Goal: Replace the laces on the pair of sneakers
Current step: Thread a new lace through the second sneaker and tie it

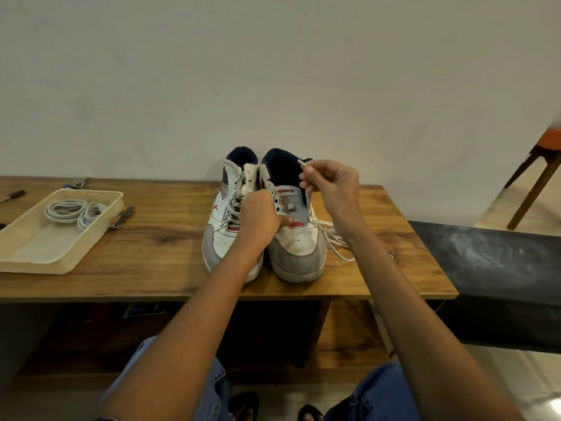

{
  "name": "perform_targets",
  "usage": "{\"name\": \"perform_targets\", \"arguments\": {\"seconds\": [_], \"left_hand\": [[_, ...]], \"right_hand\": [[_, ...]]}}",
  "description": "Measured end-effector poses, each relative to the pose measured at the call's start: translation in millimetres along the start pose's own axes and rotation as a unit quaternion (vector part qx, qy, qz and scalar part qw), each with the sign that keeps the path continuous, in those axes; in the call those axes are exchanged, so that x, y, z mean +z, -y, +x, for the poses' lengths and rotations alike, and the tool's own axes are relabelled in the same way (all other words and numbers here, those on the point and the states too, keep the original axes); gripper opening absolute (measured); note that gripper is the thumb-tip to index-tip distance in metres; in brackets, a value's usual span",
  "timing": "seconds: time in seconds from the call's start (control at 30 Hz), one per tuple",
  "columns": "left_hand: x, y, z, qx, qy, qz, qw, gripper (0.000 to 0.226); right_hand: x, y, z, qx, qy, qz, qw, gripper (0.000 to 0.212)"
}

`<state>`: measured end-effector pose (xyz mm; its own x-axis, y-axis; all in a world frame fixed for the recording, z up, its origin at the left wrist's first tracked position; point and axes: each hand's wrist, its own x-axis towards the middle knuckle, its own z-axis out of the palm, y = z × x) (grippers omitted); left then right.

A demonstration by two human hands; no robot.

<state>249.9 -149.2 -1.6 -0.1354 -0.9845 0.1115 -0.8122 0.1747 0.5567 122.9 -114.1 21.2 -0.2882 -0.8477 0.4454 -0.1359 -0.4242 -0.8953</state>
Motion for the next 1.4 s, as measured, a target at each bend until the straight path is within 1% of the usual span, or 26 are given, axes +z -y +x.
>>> {"name": "perform_targets", "arguments": {"seconds": [0.1, 0.2, 0.27, 0.3, 0.33, 0.37, 0.4, 0.43, 0.47, 0.5, 0.53, 0.63, 0.73, 0.8, 0.83, 0.9, 0.93, 1.0, 1.07, 1.13, 1.2, 1.23, 1.3, 1.4], "left_hand": [[0, -3, 2, -0.017, -0.002, 0.012, 1.0, 0.041], [0, -7, -1, 0.002, -0.004, 0.022, 1.0, 0.039], [-1, -8, 0, 0.001, 0.004, 0.017, 1.0, 0.04], [-2, -7, 0, -0.007, 0.011, 0.013, 1.0, 0.04], [-4, -6, 0, -0.017, 0.02, 0.001, 1.0, 0.038], [-6, -5, 1, -0.027, 0.03, -0.018, 0.999, 0.037], [-7, -5, 1, -0.041, 0.042, -0.038, 0.998, 0.036], [-9, -5, 1, -0.054, 0.054, -0.05, 0.996, 0.036], [-11, -4, 1, -0.066, 0.064, -0.057, 0.994, 0.035], [-12, -4, 2, -0.074, 0.073, -0.062, 0.993, 0.033], [-13, -3, 3, -0.079, 0.082, -0.069, 0.991, 0.031], [-12, -1, 6, -0.084, 0.099, -0.094, 0.987, 0.028], [-12, 1, 5, -0.091, 0.107, -0.125, 0.982, 0.03], [-12, 2, 5, -0.088, 0.106, -0.135, 0.981, 0.03], [-13, 2, 4, -0.09, 0.107, -0.142, 0.98, 0.029], [-14, 3, 3, -0.088, 0.109, -0.142, 0.98, 0.026], [-14, 4, 4, -0.085, 0.108, -0.137, 0.981, 0.023], [-17, 7, 4, -0.083, 0.117, -0.154, 0.978, 0.015], [-22, 10, 5, -0.078, 0.154, -0.163, 0.971, 0.018], [-26, 11, 3, -0.063, 0.187, -0.151, 0.969, 0.019], [-26, 13, 1, -0.045, 0.184, -0.143, 0.971, 0.015], [-26, 14, 0, -0.036, 0.174, -0.142, 0.974, 0.013], [-23, 16, -2, -0.024, 0.158, -0.139, 0.977, 0.013], [-20, 19, -5, -0.012, 0.134, -0.135, 0.982, 0.016]], "right_hand": [[0, 20, 2, -0.025, -0.032, 0.07, 0.997, 0.012], [-5, 39, 8, -0.051, -0.055, 0.124, 0.989, 0.011], [-6, 43, 7, -0.036, -0.019, 0.09, 0.995, 0.009], [-6, 40, 5, -0.018, 0.02, 0.039, 0.999, 0.008], [-5, 33, 4, 0.001, 0.065, -0.044, 0.997, 0.007], [-5, 25, 3, 0.014, 0.112, -0.157, 0.981, 0.007], [-5, 13, 3, 0.021, 0.154, -0.283, 0.946, 0.008], [-5, 4, 3, 0.024, 0.187, -0.396, 0.899, 0.009], [-3, -5, 3, 0.024, 0.208, -0.478, 0.853, 0.01], [-1, -10, 1, 0.023, 0.221, -0.527, 0.82, 0.011], [2, -14, -1, 0.022, 0.229, -0.551, 0.802, 0.012], [11, -14, -7, 0.007, 0.225, -0.592, 0.774, 0.014], [10, -6, -8, -0.066, 0.168, -0.673, 0.718, 0.012], [10, -4, -7, -0.09, 0.16, -0.688, 0.702, 0.013], [12, -4, -7, -0.082, 0.177, -0.678, 0.709, 0.015], [14, -9, -8, -0.039, 0.229, -0.629, 0.742, 0.018], [14, -13, -9, -0.022, 0.243, -0.603, 0.759, 0.018], [9, -20, -8, 0.006, 0.23, -0.545, 0.806, 0.015], [7, -27, -8, 0.026, 0.203, -0.487, 0.849, 0.013], [8, -31, -9, 0.063, 0.191, -0.446, 0.872, 0.012], [11, -35, -12, 0.129, 0.169, -0.365, 0.906, 0.008], [12, -35, -14, 0.165, 0.152, -0.314, 0.922, 0.013], [13, -36, -17, 0.222, 0.127, -0.232, 0.939, 0.016], [13, -36, -20, 0.269, 0.112, -0.176, 0.94, 0.011]]}}
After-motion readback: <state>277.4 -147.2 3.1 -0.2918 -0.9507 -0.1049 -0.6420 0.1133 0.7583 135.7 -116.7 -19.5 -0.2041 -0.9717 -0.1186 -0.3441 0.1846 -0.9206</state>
